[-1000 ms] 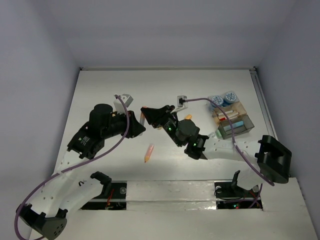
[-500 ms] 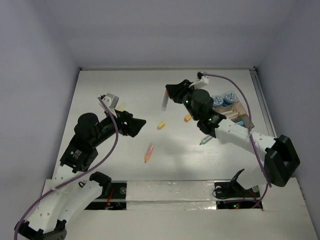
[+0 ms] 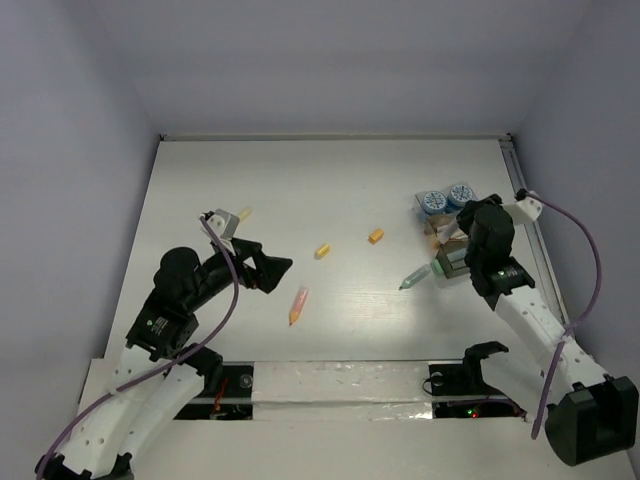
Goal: Sort the stationery into containers
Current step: Place the pen in the storage box.
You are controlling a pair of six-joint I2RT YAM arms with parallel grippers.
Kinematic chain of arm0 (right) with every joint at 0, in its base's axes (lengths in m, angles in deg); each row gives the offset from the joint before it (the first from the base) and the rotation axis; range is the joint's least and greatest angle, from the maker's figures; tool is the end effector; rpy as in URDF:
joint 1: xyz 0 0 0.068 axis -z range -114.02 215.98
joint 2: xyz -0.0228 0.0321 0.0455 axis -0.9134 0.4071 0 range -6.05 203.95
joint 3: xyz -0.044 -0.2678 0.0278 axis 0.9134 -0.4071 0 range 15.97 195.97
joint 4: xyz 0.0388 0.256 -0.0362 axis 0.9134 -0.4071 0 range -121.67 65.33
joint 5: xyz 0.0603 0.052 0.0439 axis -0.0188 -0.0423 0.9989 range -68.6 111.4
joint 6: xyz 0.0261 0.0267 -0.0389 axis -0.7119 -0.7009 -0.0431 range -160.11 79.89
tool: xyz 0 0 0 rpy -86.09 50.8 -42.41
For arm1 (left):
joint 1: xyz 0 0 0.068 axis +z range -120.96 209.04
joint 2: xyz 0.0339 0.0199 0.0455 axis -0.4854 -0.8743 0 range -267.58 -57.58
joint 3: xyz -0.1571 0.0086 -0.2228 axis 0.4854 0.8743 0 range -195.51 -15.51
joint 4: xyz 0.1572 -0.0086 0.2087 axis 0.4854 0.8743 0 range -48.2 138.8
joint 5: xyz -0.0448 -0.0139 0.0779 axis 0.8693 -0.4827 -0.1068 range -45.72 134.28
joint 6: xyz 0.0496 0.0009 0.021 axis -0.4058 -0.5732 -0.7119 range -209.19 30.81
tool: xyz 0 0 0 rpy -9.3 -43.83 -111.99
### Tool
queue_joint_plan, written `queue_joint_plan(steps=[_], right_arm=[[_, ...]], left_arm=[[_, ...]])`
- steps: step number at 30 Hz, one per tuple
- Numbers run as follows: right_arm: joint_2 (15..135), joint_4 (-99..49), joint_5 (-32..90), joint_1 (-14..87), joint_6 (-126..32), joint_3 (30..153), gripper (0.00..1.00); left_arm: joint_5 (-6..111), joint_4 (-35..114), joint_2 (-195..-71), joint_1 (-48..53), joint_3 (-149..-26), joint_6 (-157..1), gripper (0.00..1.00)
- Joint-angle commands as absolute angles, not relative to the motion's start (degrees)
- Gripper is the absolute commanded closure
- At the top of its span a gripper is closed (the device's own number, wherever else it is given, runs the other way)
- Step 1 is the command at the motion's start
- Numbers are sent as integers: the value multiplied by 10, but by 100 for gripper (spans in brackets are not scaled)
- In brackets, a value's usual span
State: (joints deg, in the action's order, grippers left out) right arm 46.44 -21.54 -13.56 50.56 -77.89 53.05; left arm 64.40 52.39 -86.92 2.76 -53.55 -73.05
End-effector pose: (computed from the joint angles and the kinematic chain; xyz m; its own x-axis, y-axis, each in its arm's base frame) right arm 0.2101 0.0367 0.2938 0.0353 0.5306 -0.8469 0.3800 0.7767 0.5024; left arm 0.1114 -0.0687 0.3358 -0.2298 -0.1777 -0.9569 0.6873 0.6665 -0.2888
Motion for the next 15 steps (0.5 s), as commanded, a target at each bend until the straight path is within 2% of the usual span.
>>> queue_joint_plan(steps=[1, 6, 15], right_arm=[[453, -245, -201, 547, -760, 516, 100], [479, -259, -166, 618, -776, 504, 100], [554, -231, -149, 640, -794, 493, 100]], left_arm=[[640, 485, -834, 28, -531, -725, 1], [621, 490, -814, 12, -532, -722, 1], [603, 497, -806, 1, -532, -719, 1]])
